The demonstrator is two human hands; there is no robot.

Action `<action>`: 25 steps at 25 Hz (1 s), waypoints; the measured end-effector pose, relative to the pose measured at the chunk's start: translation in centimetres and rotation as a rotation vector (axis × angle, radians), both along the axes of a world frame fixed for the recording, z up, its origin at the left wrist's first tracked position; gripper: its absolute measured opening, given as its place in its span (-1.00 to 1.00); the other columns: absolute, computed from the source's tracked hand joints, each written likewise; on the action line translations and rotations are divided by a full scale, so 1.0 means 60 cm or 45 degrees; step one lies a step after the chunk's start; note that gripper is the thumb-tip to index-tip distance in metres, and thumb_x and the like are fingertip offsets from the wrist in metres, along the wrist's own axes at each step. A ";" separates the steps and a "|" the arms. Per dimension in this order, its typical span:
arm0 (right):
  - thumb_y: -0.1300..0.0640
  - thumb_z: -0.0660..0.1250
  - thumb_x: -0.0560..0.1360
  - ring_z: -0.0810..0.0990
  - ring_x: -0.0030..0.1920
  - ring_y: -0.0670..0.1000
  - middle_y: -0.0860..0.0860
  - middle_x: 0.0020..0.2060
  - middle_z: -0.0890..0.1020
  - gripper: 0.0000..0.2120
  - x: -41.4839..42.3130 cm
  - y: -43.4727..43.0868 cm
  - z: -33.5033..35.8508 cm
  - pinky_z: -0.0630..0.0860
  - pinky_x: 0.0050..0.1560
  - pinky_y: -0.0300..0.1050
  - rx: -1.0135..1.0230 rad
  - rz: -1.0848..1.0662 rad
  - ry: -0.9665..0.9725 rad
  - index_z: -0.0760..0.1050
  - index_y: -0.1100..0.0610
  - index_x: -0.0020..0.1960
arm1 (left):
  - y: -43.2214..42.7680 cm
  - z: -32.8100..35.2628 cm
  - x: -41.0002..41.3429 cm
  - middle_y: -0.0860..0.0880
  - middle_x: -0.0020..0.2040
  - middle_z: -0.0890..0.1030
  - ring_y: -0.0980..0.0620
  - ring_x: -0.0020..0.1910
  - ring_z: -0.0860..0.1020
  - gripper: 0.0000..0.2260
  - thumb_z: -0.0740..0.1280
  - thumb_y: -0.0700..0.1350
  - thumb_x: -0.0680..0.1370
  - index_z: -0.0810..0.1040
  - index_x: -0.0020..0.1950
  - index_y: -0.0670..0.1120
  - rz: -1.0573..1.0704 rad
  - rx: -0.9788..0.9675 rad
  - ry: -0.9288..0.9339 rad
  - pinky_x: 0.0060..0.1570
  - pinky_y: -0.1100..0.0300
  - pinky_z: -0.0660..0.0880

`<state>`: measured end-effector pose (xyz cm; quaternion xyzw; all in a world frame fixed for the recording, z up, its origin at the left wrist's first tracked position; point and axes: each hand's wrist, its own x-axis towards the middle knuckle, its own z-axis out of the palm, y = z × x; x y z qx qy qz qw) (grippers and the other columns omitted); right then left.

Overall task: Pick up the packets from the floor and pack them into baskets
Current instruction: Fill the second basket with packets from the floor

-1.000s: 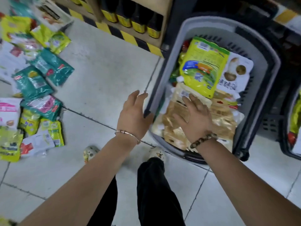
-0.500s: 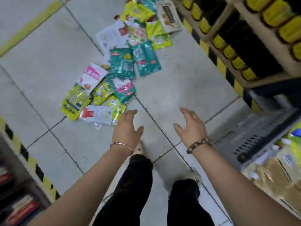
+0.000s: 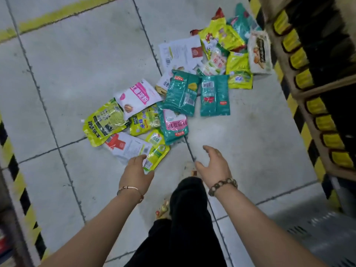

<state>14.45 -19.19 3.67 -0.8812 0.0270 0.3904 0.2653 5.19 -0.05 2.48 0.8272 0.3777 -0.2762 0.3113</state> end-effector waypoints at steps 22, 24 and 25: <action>-0.14 0.52 0.29 0.49 0.25 0.15 0.12 0.28 0.48 -0.20 0.191 0.195 -0.499 0.46 0.24 0.09 -0.240 -0.624 0.249 0.28 0.18 0.37 | 0.205 -0.511 0.015 -0.15 0.46 0.23 -0.26 0.39 0.28 0.00 0.47 0.26 0.24 0.04 0.51 -0.04 1.772 -0.105 0.257 0.32 -0.14 0.28; -0.16 0.54 0.25 0.57 0.14 0.14 0.12 0.20 0.55 -0.19 0.195 0.204 -0.508 0.54 0.13 0.09 -0.296 -0.663 0.320 0.32 0.19 0.34 | 0.219 -0.540 0.007 -0.15 0.45 0.28 -0.23 0.38 0.32 0.03 0.44 0.35 0.22 0.10 0.51 -0.09 1.841 -0.237 0.301 0.30 -0.10 0.33; -0.15 0.54 0.27 0.60 0.07 0.12 0.09 0.11 0.59 -0.23 0.196 0.206 -0.507 0.57 0.07 0.05 -0.283 -0.683 0.350 0.37 0.19 0.32 | 0.213 -0.524 0.018 -0.15 0.44 0.29 -0.24 0.37 0.33 0.14 0.47 0.39 0.10 0.09 0.51 -0.08 1.833 -0.209 0.410 0.29 -0.12 0.33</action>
